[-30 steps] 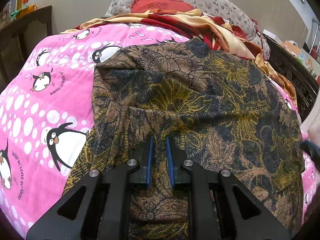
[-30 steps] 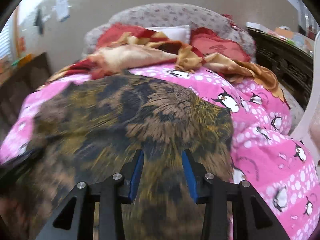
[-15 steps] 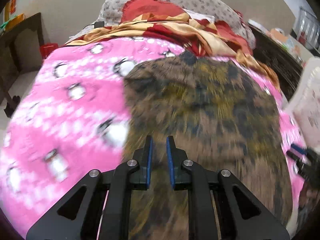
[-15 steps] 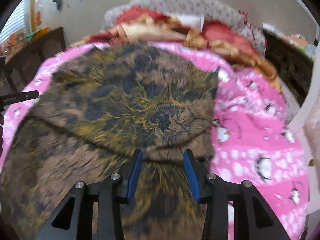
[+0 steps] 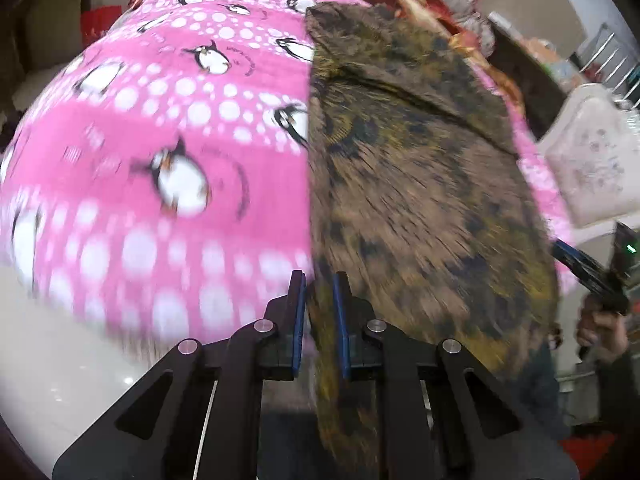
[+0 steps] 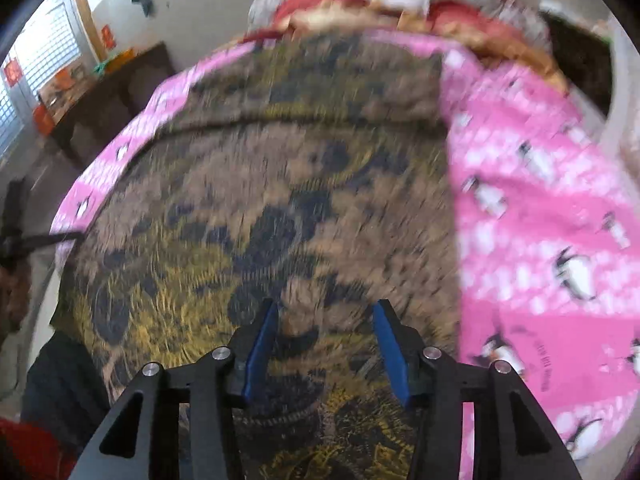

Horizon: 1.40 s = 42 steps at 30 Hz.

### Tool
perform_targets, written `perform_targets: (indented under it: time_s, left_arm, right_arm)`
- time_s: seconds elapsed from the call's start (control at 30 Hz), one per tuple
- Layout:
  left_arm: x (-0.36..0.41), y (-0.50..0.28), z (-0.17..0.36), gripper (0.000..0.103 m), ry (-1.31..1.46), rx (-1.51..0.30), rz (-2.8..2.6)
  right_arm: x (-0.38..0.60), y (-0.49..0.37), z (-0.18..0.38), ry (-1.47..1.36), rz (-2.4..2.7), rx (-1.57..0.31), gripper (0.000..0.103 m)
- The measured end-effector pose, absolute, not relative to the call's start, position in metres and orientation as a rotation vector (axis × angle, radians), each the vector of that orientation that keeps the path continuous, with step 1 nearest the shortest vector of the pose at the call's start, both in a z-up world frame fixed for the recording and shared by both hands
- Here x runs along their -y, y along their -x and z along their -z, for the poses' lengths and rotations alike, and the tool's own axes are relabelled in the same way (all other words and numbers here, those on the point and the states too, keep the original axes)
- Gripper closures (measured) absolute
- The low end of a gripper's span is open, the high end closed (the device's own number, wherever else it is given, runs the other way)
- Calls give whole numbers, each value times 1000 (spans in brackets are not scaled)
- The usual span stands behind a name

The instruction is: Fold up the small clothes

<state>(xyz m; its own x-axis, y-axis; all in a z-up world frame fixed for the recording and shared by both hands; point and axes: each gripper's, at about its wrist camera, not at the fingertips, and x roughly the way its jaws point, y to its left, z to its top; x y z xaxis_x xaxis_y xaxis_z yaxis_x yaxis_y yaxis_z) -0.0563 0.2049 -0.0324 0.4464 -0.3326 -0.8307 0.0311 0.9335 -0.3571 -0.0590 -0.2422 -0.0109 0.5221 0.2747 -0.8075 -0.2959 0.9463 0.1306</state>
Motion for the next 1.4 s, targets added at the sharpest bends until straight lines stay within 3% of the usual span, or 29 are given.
perform_targets:
  time_s: [0.47, 0.63, 0.87, 0.97, 1.1, 1.33, 1.4]
  left_arm:
    - [-207, 114, 43, 88, 315, -1053, 201]
    - [-208, 104, 44, 63, 374, -1015, 237]
    - [-213, 85, 58, 48, 541, -1035, 385]
    - [-219, 81, 72, 48, 740, -1075, 572]
    - [-220, 82, 68, 48, 739, -1076, 594]
    - [-180, 89, 50, 50, 358, -1106, 518]
    - [-171, 89, 49, 61, 280, -1112, 495]
  right_arm:
    - [219, 66, 34, 41, -324, -973, 51]
    - [215, 66, 34, 63, -314, -970, 50]
    - [217, 68, 35, 45, -313, -962, 50]
    - [218, 69, 34, 36, -318, -960, 50]
    - [227, 76, 22, 34, -335, -919, 50]
    - [278, 117, -5, 19, -285, -855, 50]
    - [295, 135, -2, -17, -304, -872, 49]
